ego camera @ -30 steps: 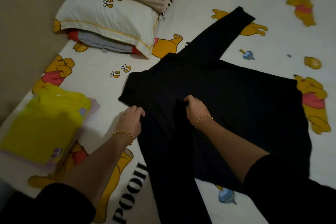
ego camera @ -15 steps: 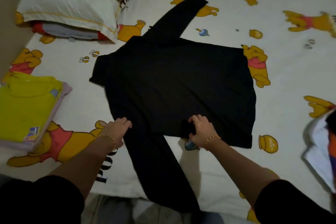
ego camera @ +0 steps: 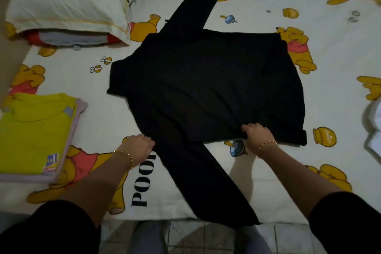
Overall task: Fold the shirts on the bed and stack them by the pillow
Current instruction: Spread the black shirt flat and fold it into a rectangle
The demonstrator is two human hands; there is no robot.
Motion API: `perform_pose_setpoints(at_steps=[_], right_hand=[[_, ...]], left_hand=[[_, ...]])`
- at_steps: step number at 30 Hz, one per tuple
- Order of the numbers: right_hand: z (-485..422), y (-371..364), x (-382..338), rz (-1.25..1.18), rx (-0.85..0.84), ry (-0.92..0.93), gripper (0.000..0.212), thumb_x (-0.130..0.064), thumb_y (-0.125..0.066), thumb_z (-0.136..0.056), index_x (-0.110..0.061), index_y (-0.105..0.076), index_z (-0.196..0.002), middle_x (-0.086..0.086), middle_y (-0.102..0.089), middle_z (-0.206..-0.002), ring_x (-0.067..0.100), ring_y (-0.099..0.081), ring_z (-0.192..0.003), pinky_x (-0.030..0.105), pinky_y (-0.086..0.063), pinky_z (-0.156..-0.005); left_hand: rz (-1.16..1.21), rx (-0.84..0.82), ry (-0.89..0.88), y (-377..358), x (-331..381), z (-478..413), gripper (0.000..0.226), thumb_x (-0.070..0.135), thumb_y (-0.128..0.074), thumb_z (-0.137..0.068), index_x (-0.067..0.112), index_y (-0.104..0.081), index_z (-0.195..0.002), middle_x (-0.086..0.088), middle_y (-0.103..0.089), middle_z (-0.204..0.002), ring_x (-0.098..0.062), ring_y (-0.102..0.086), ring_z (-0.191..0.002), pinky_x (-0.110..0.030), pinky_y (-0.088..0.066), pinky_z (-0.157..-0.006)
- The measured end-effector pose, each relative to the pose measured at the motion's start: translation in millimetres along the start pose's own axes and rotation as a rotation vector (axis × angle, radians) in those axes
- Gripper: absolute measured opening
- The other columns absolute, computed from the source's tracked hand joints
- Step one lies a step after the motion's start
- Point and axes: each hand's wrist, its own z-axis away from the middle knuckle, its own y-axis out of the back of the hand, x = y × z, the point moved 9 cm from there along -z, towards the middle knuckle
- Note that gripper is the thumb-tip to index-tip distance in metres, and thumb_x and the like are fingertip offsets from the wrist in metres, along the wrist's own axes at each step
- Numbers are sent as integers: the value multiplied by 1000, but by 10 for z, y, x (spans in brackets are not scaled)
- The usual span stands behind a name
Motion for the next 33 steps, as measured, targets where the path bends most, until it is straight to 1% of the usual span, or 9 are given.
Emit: perform_pose_setpoints(at_steps=[2,4,6,11,14,19,23,28,33], right_hand=[[110,-12,-23,26,40,41,34,-17,-50,-88,-21,-47,-122,3,-53,-120,24,-47,-114,38,-40,-97],[234,-99,35,41,76,18,39,-18,-51,-87,-21,-42,-125,3,-48,-122,23,-43,-116,38,-37,-98],[292,-155,123,40,110,-37,42,-16,-52,-85,-22,-39,-124,2,-45,-122,23,-42,-116,39,-37,-98],[314,-187,252,91,156,-78,41,-12,-51,-85,-20,-40,-124,2,-46,-121,23,-43,-114,38,-40,-97],[296,-149,363,116,121,-91,42,-9,-48,-88,-20,-43,-127,3,-49,-122,24,-43,-115,38,-38,-96],[388,-139,502,122,41,-106,39,-10,-47,-89,-21,-48,-126,4,-54,-120,26,-45,-116,39,-38,-98],[510,-351,455,116,15,-90,49,-13,-54,-87,-18,-36,-133,5,-44,-127,25,-41,-120,40,-39,-100],[472,-304,551,120,45,-139,48,-12,-53,-89,-20,-37,-134,4,-45,-127,24,-42,-119,37,-40,-97],[506,-272,690,47,-123,-171,35,-6,-48,-90,-21,-59,-120,6,-61,-115,26,-57,-108,39,-48,-92]], left_hand=[[140,89,16,9,12,74,22,15,-49,-88,14,-55,-109,-3,-52,-109,-22,-52,-101,-32,-41,-76],[133,106,-9,3,144,53,49,16,-58,-78,18,-45,-126,0,-45,-121,-20,-49,-105,-31,-39,-83],[33,119,-7,26,246,-39,60,16,-56,-78,20,-37,-134,2,-40,-126,-18,-44,-111,-31,-37,-93],[-152,140,15,68,378,-222,34,14,-42,-92,19,-42,-126,0,-45,-121,-19,-45,-111,-33,-33,-96],[-72,179,6,202,343,-204,25,14,-38,-94,16,-52,-115,-2,-54,-111,-20,-50,-103,-30,-36,-87],[164,130,-11,156,157,-23,26,12,-41,-92,10,-60,-110,-6,-60,-103,-22,-52,-98,-31,-41,-84],[169,94,-1,-38,242,80,30,16,-50,-84,18,-50,-114,-1,-52,-110,-18,-49,-100,-29,-41,-84],[62,123,87,-20,265,5,39,11,-58,-79,21,-47,-115,1,-48,-113,-17,-48,-101,-27,-42,-80],[295,9,214,-89,122,-56,45,7,-46,-86,16,-51,-129,-5,-53,-129,-22,-49,-118,-32,-41,-99]])
